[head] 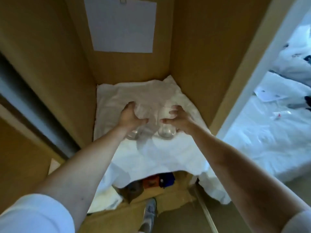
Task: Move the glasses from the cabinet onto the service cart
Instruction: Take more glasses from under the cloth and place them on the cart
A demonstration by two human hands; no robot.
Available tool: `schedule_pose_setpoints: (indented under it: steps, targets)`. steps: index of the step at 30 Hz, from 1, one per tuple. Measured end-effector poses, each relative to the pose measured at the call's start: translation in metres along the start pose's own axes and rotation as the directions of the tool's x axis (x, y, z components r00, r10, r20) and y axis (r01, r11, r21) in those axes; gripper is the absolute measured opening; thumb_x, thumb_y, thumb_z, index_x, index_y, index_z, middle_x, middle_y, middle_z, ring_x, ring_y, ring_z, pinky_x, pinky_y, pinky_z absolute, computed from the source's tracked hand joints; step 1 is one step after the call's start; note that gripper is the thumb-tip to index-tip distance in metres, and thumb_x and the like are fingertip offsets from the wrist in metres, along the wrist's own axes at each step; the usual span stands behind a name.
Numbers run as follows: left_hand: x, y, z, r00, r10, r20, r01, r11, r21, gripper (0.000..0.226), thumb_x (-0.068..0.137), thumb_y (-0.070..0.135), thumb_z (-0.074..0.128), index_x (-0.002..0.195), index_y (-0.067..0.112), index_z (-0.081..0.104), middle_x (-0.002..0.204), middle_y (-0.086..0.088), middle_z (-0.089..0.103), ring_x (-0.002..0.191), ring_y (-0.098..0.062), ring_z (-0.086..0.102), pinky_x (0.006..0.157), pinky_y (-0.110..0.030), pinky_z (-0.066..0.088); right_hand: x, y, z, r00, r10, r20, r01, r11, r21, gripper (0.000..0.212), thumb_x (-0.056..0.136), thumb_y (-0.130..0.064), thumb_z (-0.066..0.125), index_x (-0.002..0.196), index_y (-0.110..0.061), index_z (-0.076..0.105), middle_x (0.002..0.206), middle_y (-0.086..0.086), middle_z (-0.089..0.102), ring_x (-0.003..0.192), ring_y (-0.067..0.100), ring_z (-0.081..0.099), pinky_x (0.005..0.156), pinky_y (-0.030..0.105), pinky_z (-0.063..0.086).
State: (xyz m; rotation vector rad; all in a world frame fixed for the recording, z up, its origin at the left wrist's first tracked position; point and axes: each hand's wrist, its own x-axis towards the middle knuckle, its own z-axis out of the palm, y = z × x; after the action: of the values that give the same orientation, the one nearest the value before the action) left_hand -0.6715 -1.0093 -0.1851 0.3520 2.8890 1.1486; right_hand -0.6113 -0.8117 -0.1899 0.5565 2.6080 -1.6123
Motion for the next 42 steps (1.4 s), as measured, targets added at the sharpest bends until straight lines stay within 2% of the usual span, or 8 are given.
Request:
schedule_pose_setpoints:
  steps: [3, 7, 10, 12, 17, 25, 34, 42]
  targets:
    - [-0.067, 0.032, 0.025, 0.995, 0.092, 0.050, -0.088, 0.994, -0.064, 0.084, 0.063, 0.035, 0.086, 0.130, 0.009, 0.044, 0.126, -0.006, 0.054, 0.109, -0.024, 0.057, 0.082, -0.024, 0.043, -0.073, 0.039, -0.028, 0.994, 0.032, -0.107, -0.023, 0.996, 0.083, 0.083, 0.063, -0.037, 0.087, 0.129, -0.022, 0.039, 0.120, -0.011, 0.052, 0.101, 0.013, 0.054, 0.067, 0.048, 0.059]
    - [-0.137, 0.081, 0.071, 0.958, 0.210, 0.198, -0.190, 0.975, -0.115, 0.088, 0.067, 0.045, 0.082, 0.136, 0.014, 0.037, 0.129, 0.000, 0.050, 0.110, -0.017, 0.054, 0.084, -0.023, 0.042, -0.153, 0.100, -0.068, 0.970, 0.071, -0.232, -0.048, 0.993, 0.104, 0.082, 0.063, -0.030, 0.088, 0.127, -0.017, 0.038, 0.111, -0.009, 0.050, 0.104, 0.014, 0.054, 0.072, 0.034, 0.050]
    - [-0.176, 0.118, 0.116, 0.922, 0.277, 0.270, -0.245, 0.958, -0.147, 0.089, 0.067, 0.047, 0.081, 0.136, 0.015, 0.035, 0.126, -0.001, 0.054, 0.112, -0.019, 0.054, 0.090, -0.025, 0.043, -0.203, 0.141, -0.110, 0.913, 0.116, -0.390, -0.085, 0.992, 0.096, 0.080, 0.064, -0.018, 0.088, 0.126, -0.009, 0.037, 0.110, -0.002, 0.046, 0.103, 0.014, 0.047, 0.078, 0.017, 0.041]
    - [-0.198, 0.149, 0.148, 0.885, 0.332, 0.325, -0.298, 0.943, -0.150, 0.089, 0.064, 0.049, 0.082, 0.133, 0.017, 0.037, 0.125, 0.001, 0.055, 0.115, -0.020, 0.051, 0.092, -0.028, 0.042, -0.236, 0.166, -0.145, 0.865, 0.146, -0.480, -0.120, 0.989, 0.085, 0.081, 0.063, -0.019, 0.088, 0.125, -0.011, 0.037, 0.110, -0.004, 0.045, 0.101, 0.014, 0.046, 0.091, 0.025, 0.041]
    - [-0.243, 0.226, 0.222, 0.784, 0.468, 0.408, -0.382, 0.882, -0.277, 0.090, 0.059, 0.047, 0.086, 0.130, 0.019, 0.036, 0.126, 0.001, 0.055, 0.114, -0.024, 0.054, 0.092, -0.032, 0.044, -0.320, 0.218, -0.226, 0.735, 0.269, -0.623, -0.284, 0.956, 0.078, 0.088, 0.065, -0.036, 0.086, 0.136, -0.020, 0.036, 0.125, -0.004, 0.055, 0.118, 0.015, 0.049, 0.096, 0.022, 0.035]
    - [-0.290, 0.325, 0.327, 0.538, 0.621, 0.570, -0.511, 0.778, -0.365, 0.092, 0.058, 0.046, 0.087, 0.131, 0.016, 0.041, 0.123, -0.003, 0.054, 0.111, -0.022, 0.055, 0.093, -0.032, 0.046, -0.413, 0.297, -0.280, 0.453, 0.474, -0.755, -0.436, 0.856, 0.277, 0.083, 0.063, -0.037, 0.086, 0.130, -0.019, 0.040, 0.127, 0.004, 0.056, 0.117, 0.024, 0.053, 0.093, 0.024, 0.038]
    - [-0.312, 0.423, 0.438, 0.164, 0.731, 0.662, -0.575, 0.616, -0.538, 0.090, 0.056, 0.042, 0.089, 0.130, 0.020, 0.043, 0.113, 0.011, 0.054, 0.106, -0.011, 0.054, 0.090, -0.021, 0.042, -0.432, 0.345, -0.361, 0.104, 0.547, -0.831, -0.470, 0.763, 0.443, 0.092, 0.062, -0.040, 0.087, 0.135, -0.016, 0.035, 0.135, 0.003, 0.051, 0.122, 0.023, 0.051, 0.100, 0.030, 0.039]
    - [-0.268, 0.493, 0.526, 0.020, 0.691, 0.722, -0.565, 0.604, -0.562, 0.089, 0.058, 0.031, 0.090, 0.132, 0.019, 0.043, 0.127, 0.004, 0.054, 0.115, -0.018, 0.053, 0.099, -0.030, 0.043, -0.374, 0.374, -0.418, -0.053, 0.613, -0.789, -0.436, 0.696, 0.570, 0.096, 0.062, -0.040, 0.087, 0.138, -0.018, 0.033, 0.137, 0.004, 0.046, 0.127, 0.022, 0.045, 0.103, 0.031, 0.037]
